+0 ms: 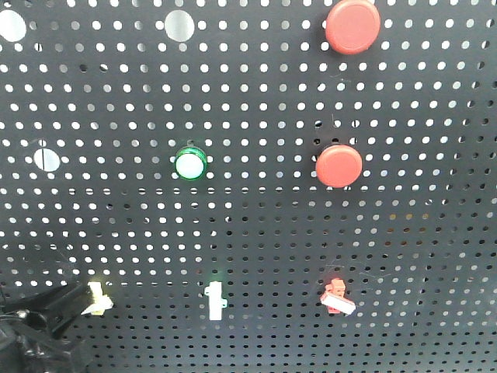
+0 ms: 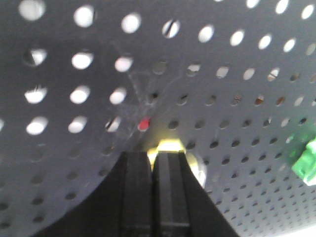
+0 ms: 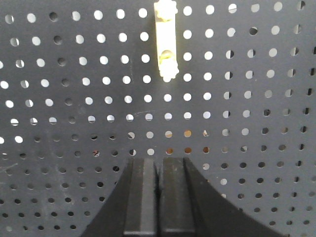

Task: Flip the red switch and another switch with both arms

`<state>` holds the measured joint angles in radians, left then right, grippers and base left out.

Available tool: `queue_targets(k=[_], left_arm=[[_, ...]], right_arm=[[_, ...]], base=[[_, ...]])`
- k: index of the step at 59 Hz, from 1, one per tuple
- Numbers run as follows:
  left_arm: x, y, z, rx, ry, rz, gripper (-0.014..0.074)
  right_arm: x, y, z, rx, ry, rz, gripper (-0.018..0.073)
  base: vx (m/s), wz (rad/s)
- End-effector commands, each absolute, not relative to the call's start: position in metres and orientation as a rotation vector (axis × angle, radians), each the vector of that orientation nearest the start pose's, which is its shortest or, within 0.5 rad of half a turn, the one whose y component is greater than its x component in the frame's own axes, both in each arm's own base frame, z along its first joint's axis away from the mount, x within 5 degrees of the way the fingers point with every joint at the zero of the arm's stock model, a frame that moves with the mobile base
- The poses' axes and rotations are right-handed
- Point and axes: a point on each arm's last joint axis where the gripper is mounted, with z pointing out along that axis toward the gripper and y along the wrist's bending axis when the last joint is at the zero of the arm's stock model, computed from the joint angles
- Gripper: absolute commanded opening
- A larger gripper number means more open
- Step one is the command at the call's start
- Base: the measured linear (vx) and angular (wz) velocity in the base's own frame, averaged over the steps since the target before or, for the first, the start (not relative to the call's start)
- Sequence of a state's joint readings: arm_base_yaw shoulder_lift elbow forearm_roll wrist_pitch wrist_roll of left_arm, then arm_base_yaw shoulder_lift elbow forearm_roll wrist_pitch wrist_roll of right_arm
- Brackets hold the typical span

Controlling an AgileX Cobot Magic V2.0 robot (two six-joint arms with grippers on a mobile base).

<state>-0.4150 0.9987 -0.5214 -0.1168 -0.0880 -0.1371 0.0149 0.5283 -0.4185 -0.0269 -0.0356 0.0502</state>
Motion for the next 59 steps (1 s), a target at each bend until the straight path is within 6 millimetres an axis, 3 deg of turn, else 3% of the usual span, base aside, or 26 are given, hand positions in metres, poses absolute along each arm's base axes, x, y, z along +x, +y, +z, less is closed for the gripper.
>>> queue_targets(k=[1,14,26,44,59], left_arm=[[0.181,-0.082,0.276,0.155,1.974,-0.454,0.0002],[0.16,-0.072,0.3,0.151,1.859,-0.483,0.0002],[0.14,-0.063,0.323,0.137,1.705,-0.513,0.0002],[0.13,-0.058,0.331,0.144,1.642,-0.513,0.0002],[0.13,-0.058,0.331,0.144,1.642,-0.513,0.0002]], right_arm=[[0.118,0.001,0.334,-0.003,1.449,0.017,-0.0006],[0.118,0.002,0.333,-0.064,1.456,-0.034,-0.0006],[0.117,0.016,0.335,-0.13,1.431,0.081,-0.0006],[0.131,0.072,0.332,-0.39,1.413,0.403,-0.0006],[0.172,0.116,0.345,-0.487,1.392,0.455,-0.0006]], base=[[0.0,0.0],[0.0,0.0],[0.0,0.0],[0.0,0.0],[0.0,0.0]])
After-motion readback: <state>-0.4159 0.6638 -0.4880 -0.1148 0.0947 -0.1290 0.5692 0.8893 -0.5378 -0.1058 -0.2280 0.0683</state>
